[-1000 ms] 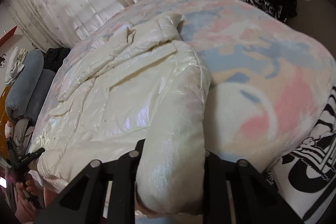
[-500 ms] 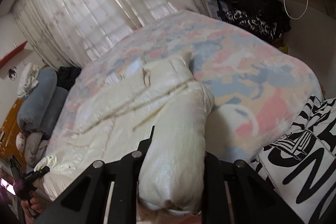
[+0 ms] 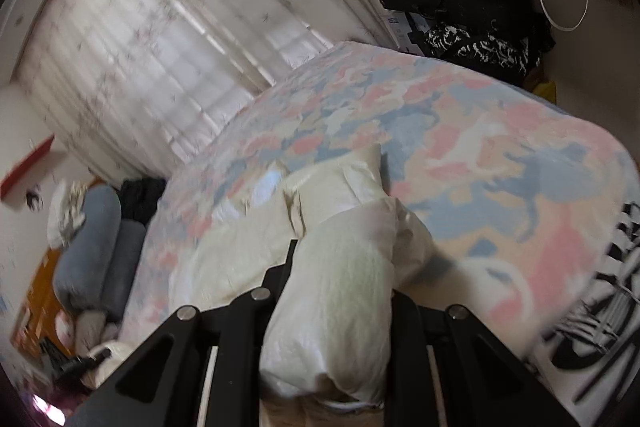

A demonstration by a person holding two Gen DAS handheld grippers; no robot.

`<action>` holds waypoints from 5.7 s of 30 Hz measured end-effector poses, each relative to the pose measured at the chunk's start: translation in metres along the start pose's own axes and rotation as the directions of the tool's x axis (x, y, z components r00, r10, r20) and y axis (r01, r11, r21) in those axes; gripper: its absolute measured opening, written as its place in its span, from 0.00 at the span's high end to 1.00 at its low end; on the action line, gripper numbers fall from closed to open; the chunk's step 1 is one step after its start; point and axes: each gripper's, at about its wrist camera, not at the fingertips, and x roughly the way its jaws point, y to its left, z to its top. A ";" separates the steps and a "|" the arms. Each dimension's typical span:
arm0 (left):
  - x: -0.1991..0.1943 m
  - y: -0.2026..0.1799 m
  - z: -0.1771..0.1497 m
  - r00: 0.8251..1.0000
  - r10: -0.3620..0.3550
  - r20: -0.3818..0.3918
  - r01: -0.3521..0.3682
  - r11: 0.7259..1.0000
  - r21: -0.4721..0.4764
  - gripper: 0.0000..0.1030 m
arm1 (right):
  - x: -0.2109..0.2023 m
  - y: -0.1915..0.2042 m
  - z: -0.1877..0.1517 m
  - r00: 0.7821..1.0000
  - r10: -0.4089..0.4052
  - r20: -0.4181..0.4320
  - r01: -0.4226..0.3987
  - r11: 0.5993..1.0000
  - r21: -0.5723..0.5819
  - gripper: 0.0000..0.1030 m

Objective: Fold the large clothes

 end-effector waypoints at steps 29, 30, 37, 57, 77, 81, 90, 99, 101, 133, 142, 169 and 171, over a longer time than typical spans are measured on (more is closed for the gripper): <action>0.220 0.003 0.217 0.997 0.062 0.043 -0.056 0.990 -0.128 0.10 | 0.285 0.004 0.163 0.994 0.076 -0.082 -0.061 0.983 0.171 0.11; 0.226 0.003 0.216 0.997 0.074 0.016 -0.072 0.994 -0.087 0.10 | 0.288 0.004 0.164 0.994 0.057 -0.093 -0.044 0.989 0.143 0.11; 0.273 0.022 0.197 0.973 0.189 -0.135 -0.161 0.968 0.194 0.10 | 0.316 -0.007 0.153 0.977 -0.056 -0.208 0.051 0.998 -0.030 0.11; 0.324 -0.024 0.134 0.792 0.575 0.203 -0.592 0.647 0.480 0.66 | 0.349 -0.025 0.108 0.896 -0.429 -0.112 0.402 0.892 -0.205 0.82; 0.303 -0.015 0.150 0.808 0.565 0.168 -0.587 0.743 0.321 0.35 | 0.335 -0.020 0.122 0.876 -0.460 -0.143 0.447 0.887 -0.117 0.58; 0.280 -0.054 0.146 0.852 0.475 0.219 -0.523 0.788 0.324 0.35 | 0.306 0.030 0.123 0.923 -0.379 -0.066 0.364 0.916 -0.170 0.58; 0.319 -0.142 0.088 0.898 0.372 0.236 -0.441 0.746 0.499 0.35 | 0.324 0.148 0.070 0.975 -0.207 -0.078 0.162 0.907 -0.388 0.57; 0.382 -0.131 0.067 0.890 0.419 0.180 -0.449 0.735 0.508 0.29 | 0.396 0.172 0.016 0.963 -0.244 -0.111 0.159 0.853 -0.497 0.57; 0.387 -0.124 0.067 0.893 0.419 0.163 -0.440 0.745 0.501 0.26 | 0.401 0.165 0.013 0.964 -0.237 -0.123 0.149 0.860 -0.488 0.55; 0.419 -0.099 0.054 0.902 0.368 0.227 -0.432 0.746 0.507 0.11 | 0.427 0.142 -0.012 0.985 -0.171 -0.038 0.135 0.879 -0.457 0.52; 0.424 -0.099 0.058 0.903 0.380 0.203 -0.429 0.751 0.502 0.10 | 0.427 0.141 -0.012 0.984 -0.172 -0.042 0.134 0.880 -0.456 0.51; 0.326 -0.076 0.120 0.743 0.626 0.235 -0.622 0.518 0.587 0.06 | 0.328 0.059 0.096 0.963 -0.209 -0.167 0.144 0.931 -0.334 0.49; 0.300 -0.071 0.120 0.748 0.618 0.241 -0.625 0.533 0.571 0.06 | 0.310 0.054 0.097 0.965 -0.207 -0.163 0.151 0.941 -0.304 0.49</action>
